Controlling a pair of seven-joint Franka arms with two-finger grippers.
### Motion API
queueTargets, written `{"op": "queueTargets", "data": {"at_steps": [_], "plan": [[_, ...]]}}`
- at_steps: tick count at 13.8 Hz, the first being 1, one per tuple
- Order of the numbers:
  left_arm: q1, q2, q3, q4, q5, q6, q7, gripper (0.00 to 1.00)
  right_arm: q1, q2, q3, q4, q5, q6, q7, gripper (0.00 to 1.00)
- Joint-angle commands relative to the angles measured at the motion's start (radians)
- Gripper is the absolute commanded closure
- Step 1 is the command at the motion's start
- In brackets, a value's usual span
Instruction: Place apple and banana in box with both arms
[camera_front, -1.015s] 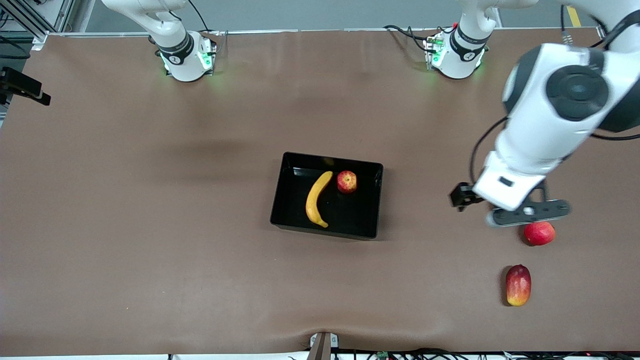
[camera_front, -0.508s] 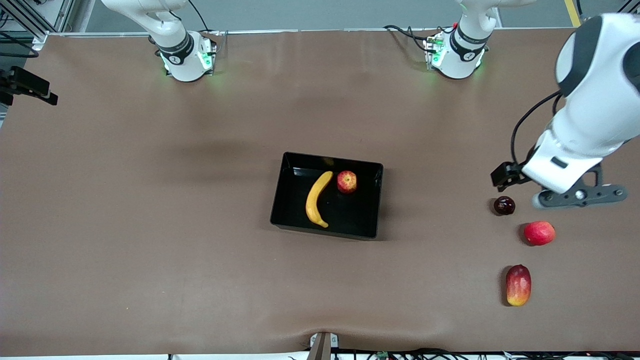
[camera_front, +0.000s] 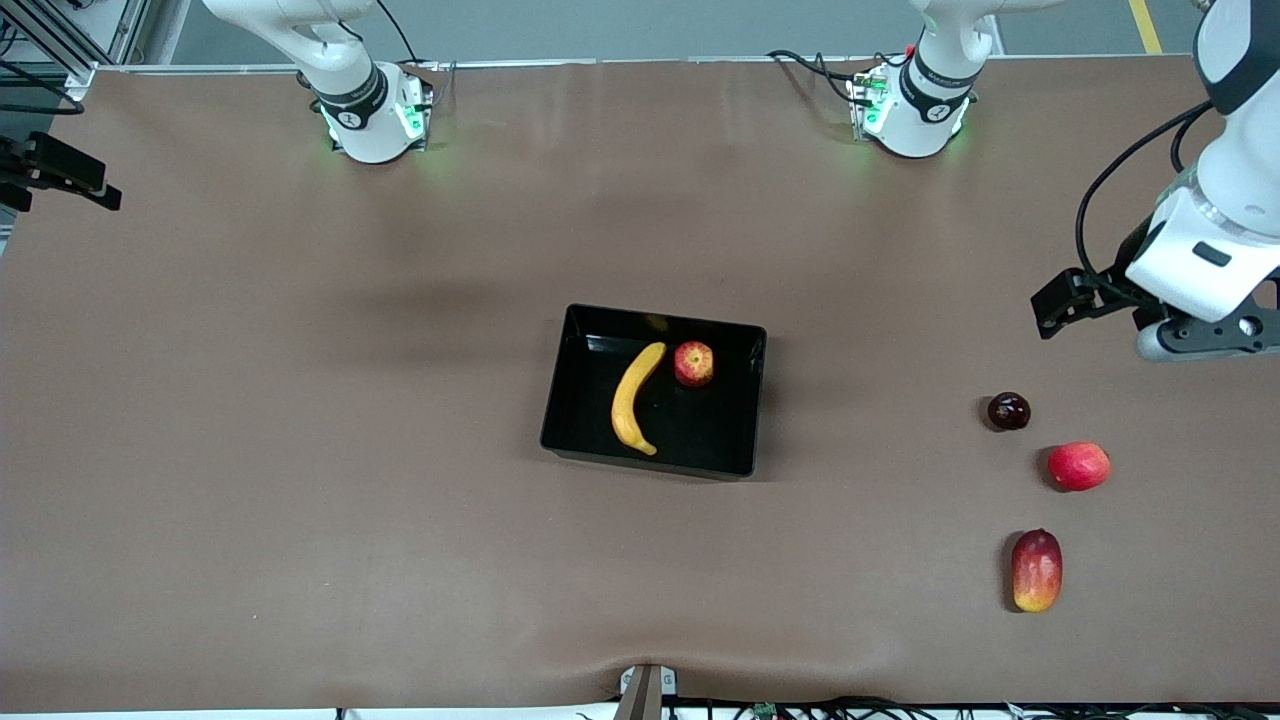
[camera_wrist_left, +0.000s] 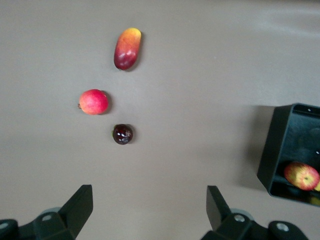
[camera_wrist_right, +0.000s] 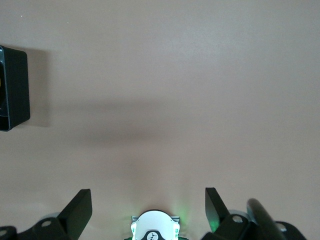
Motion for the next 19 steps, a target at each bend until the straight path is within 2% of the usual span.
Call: {"op": "queueTargets", "data": {"at_steps": [1,3,8,12,19], "plan": [[-0.028,-0.125,0.060,-0.136,-0.066,0.008,0.029,0.00,0.002,-0.017,0.004,-0.007,-0.005,-0.004,0.005,0.00],[-0.087,-0.187,0.125,-0.202,-0.090,0.008,0.041,0.00,0.002,-0.017,0.004,-0.009,-0.006,-0.001,0.005,0.00],[-0.111,-0.274,0.150,-0.288,-0.091,0.008,0.110,0.00,0.002,-0.014,0.002,-0.009,-0.006,-0.004,0.005,0.00],[-0.136,-0.277,0.188,-0.283,-0.109,0.008,0.147,0.00,0.002,-0.016,0.004,-0.007,-0.005,-0.006,0.005,0.00],[-0.128,-0.241,0.180,-0.254,-0.110,0.005,0.148,0.00,0.000,-0.014,0.004,-0.007,-0.005,-0.004,0.005,0.00]]}}
